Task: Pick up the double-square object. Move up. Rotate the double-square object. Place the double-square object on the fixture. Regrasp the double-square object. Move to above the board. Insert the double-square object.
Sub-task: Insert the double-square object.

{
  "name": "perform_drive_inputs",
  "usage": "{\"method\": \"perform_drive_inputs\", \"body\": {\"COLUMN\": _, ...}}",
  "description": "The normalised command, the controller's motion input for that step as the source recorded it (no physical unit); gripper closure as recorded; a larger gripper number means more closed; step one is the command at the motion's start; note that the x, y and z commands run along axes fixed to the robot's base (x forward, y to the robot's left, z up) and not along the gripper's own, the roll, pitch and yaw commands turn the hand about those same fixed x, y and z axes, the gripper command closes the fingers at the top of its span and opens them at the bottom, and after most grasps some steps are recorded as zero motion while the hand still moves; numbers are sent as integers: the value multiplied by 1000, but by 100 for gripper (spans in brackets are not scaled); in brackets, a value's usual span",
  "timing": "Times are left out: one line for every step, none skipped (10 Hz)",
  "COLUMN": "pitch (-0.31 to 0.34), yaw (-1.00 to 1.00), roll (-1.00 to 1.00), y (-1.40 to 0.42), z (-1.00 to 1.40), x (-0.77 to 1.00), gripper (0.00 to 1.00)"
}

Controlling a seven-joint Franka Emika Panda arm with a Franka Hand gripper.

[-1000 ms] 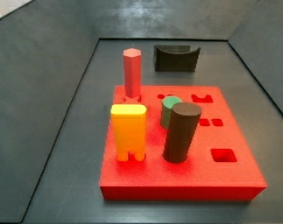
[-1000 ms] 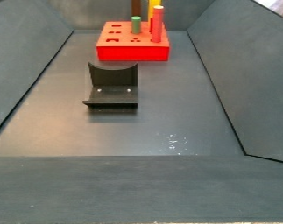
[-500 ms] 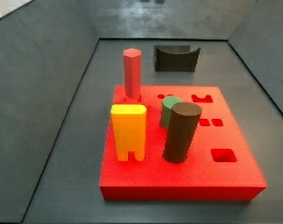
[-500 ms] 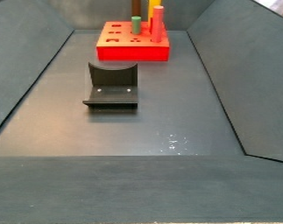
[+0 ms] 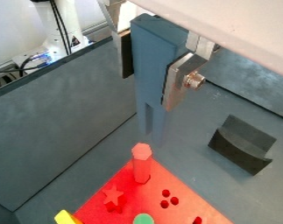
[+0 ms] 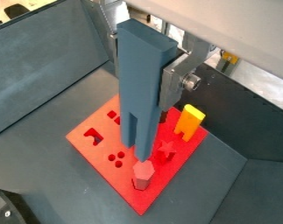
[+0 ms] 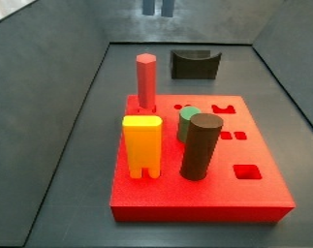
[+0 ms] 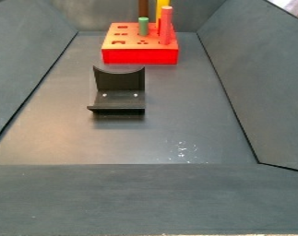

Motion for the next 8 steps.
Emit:
{"method": "perform_drive_inputs", "body": {"pitch": 90, "yaw": 17, "roll": 124, "y": 0, "z": -120, "x": 6, "gripper": 100}}
{"method": "perform_drive_inputs", "body": {"pitch": -49, "yaw": 0, "roll": 0, "y": -63, "z": -146, "x": 6, "gripper": 100}}
{"method": "perform_drive_inputs", "body": {"pitch": 0, "yaw": 229, "roll": -223, "y": 63, "z": -426, "x": 803, "gripper": 100}}
{"method": "perform_drive_inputs", "body": {"pitch": -67, "yaw": 143, "roll": -253, "y": 0, "z": -440, "x": 849, "gripper": 100}}
{"method": "perform_drive_inputs", "body": {"pitch": -69, "yaw": 134, "roll": -247, "y": -3, "z": -446, "x": 851, "gripper": 100}}
{"method": "perform_drive_inputs", "body": {"pitch": -56, "yaw": 109, "roll": -220, "y": -60, "z": -429, "x": 911, "gripper": 100}}
{"method": "perform_drive_inputs", "body": {"pitch": -16, "yaw": 100, "roll": -189, "y": -80, "z": -420, "x": 1000, "gripper": 100}}
{"method": "perform_drive_inputs", "body": {"pitch": -6, "yaw": 60, "roll": -111, "y": -51, "z": -354, "x": 1000, "gripper": 100}}
